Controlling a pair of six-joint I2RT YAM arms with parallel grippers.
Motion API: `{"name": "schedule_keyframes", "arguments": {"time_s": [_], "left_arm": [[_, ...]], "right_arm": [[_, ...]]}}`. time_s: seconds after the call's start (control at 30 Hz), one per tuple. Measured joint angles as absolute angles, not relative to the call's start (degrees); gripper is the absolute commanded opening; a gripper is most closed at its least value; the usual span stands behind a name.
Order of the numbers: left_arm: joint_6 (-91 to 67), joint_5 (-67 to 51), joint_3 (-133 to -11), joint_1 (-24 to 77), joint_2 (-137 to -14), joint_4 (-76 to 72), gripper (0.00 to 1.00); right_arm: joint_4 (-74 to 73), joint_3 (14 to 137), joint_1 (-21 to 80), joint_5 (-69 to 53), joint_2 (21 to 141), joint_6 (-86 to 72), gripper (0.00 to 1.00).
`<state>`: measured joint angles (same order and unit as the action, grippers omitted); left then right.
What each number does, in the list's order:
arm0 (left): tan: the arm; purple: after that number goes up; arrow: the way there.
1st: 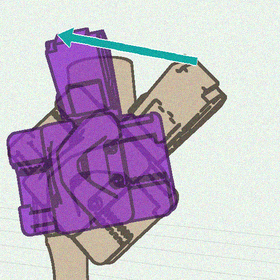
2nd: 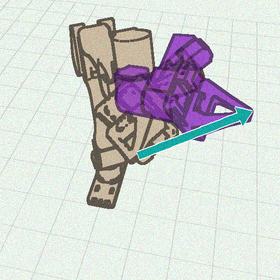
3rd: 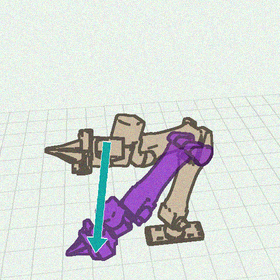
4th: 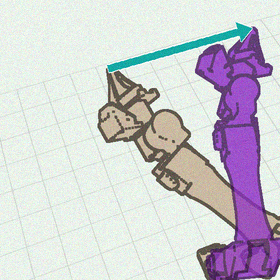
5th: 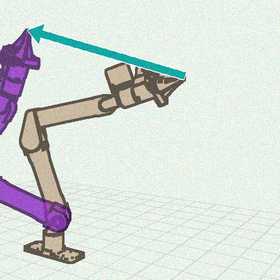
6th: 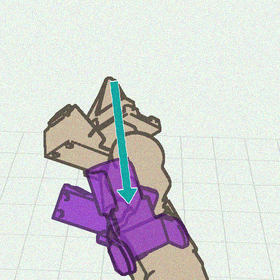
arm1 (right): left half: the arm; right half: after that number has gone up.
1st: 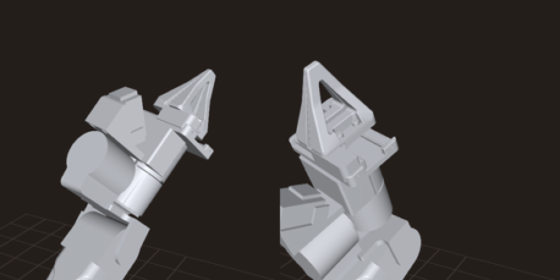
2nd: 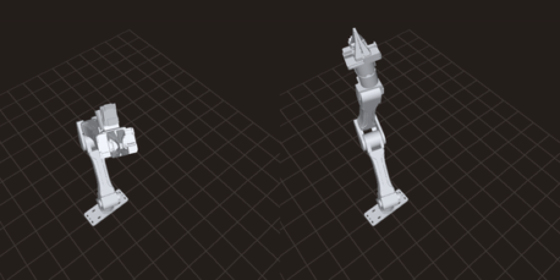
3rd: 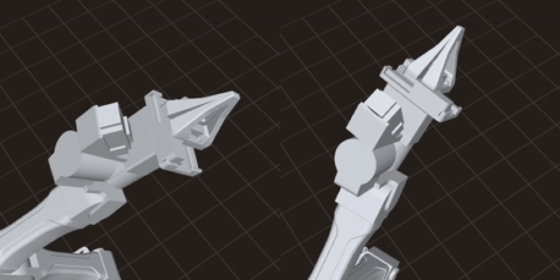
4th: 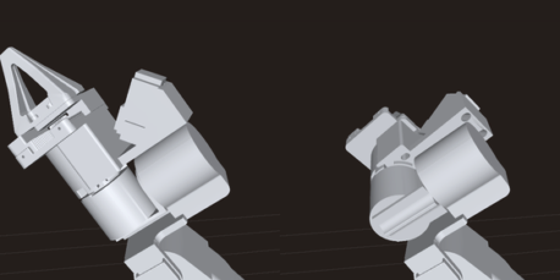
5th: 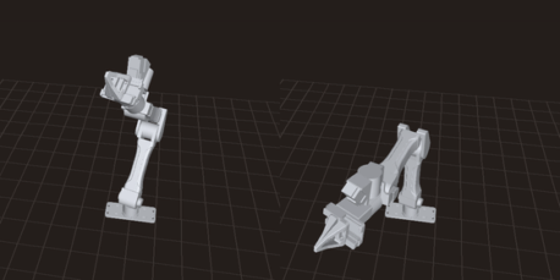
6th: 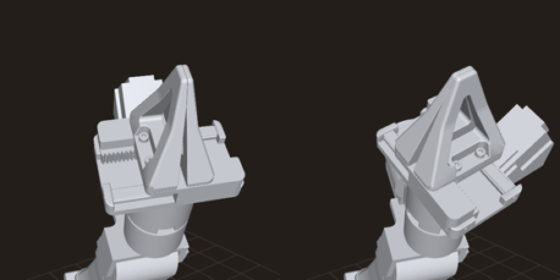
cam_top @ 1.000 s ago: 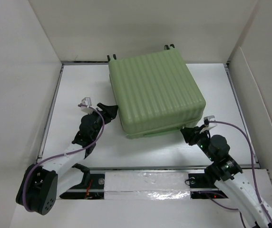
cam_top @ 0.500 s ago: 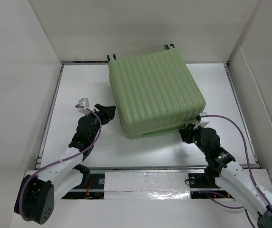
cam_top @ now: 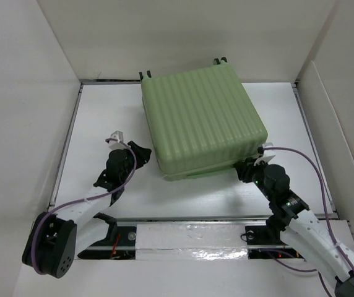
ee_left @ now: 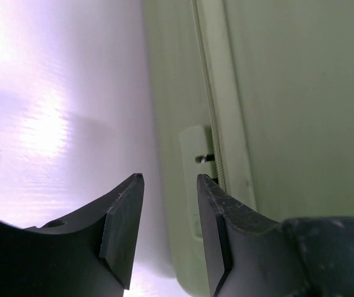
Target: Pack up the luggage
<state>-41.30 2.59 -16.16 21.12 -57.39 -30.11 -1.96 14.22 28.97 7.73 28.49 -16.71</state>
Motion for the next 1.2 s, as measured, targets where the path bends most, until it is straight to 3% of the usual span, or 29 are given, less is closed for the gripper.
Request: {"name": "schedule_keyframes", "arguments": {"time_s": [0.33,0.5,0.77,1.0,1.2], "left_arm": [[-41.4,-3.0,-15.8,22.7,-60.2,-33.7,0.35],[-41.8,-5.0,-15.3,22.5,-62.0,-36.2,0.34],[-43.4,-4.0,-14.8,24.8,-65.4,-41.9,0.33],[-46.8,-3.7,-15.0,25.8,-69.6,-46.8,0.33],[-47.7,-0.1,-16.2,28.5,-71.6,-48.1,0.34]], "right_arm": [[2.5,15.7,29.0,6.2,37.0,-15.9,0.34],[2.5,15.7,29.0,5.4,37.1,-16.2,0.01],[2.6,16.3,35.6,4.9,38.5,-16.7,0.00],[4.6,25.6,59.2,16.8,55.3,-18.5,0.00],[8.9,36.6,68.5,22.3,73.7,-19.2,0.00]]}}
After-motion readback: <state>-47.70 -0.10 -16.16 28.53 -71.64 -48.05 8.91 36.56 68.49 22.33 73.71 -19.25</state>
